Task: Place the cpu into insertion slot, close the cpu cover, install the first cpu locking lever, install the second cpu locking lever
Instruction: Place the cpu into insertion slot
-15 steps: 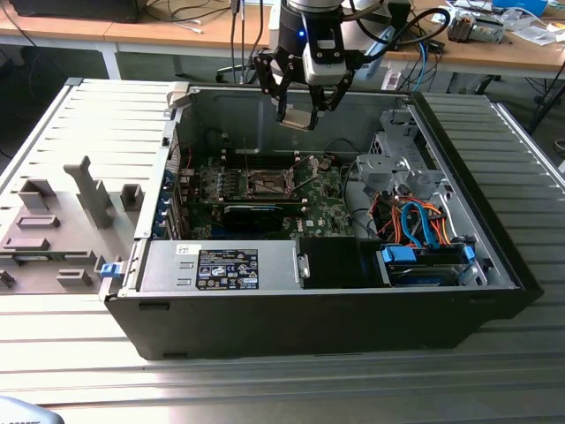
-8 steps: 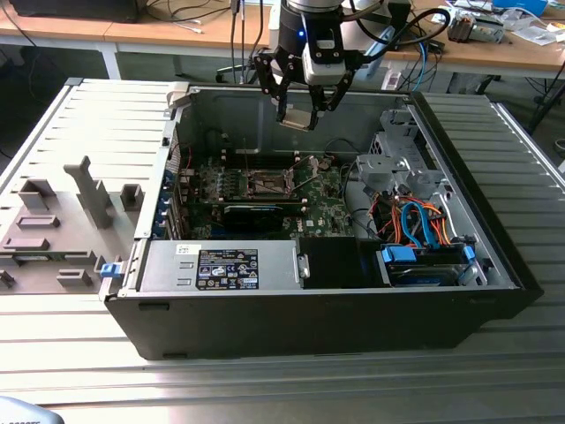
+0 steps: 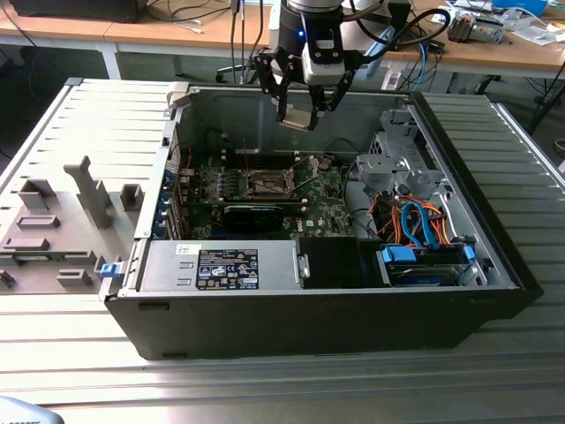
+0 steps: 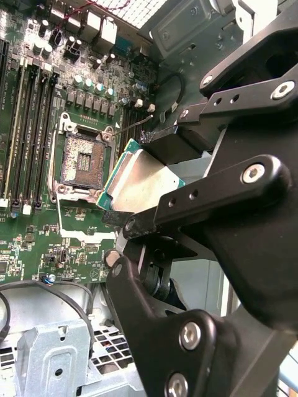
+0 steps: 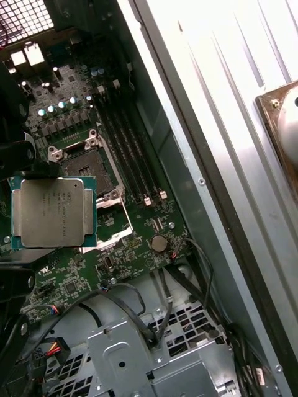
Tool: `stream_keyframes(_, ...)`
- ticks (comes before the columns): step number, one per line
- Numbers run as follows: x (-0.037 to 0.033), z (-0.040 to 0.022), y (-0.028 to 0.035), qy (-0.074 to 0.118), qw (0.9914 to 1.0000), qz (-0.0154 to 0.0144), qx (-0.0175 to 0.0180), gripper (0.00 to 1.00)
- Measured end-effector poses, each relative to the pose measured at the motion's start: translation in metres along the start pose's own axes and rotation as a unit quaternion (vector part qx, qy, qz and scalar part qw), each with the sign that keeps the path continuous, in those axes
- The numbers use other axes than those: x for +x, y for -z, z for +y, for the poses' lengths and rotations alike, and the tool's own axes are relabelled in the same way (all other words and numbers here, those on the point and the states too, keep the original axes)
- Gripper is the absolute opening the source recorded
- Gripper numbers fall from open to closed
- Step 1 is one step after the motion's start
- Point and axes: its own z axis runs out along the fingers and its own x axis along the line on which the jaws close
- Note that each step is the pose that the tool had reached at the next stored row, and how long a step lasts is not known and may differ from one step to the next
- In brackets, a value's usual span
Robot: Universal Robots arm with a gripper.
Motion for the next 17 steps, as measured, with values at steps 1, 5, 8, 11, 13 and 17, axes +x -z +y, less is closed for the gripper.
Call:
stream_keyframes(1,0.0000,0.0000,0.0000,0.000,1.00000,0.0000,0.0000,0.54)
stream_keyframes(5,0.0000,0.0000,0.0000,-0.002,1.00000,-0.0001,-0.0001,0.54)
stream_keyframes(8,0.0000,0.0000,0.0000,-0.003,0.99999,-0.0002,-0.0001,0.54)
stream_keyframes(11,0.0000,0.0000,-0.0001,-0.005,0.99999,-0.0003,-0.0001,0.54)
stream_keyframes(13,0.0000,0.0000,-0.0001,-0.006,0.99998,-0.0004,0.0000,0.54)
stream_keyframes(17,0.0000,0.0000,-0.0001,-0.009,0.99996,-0.0006,0.0001,0.54)
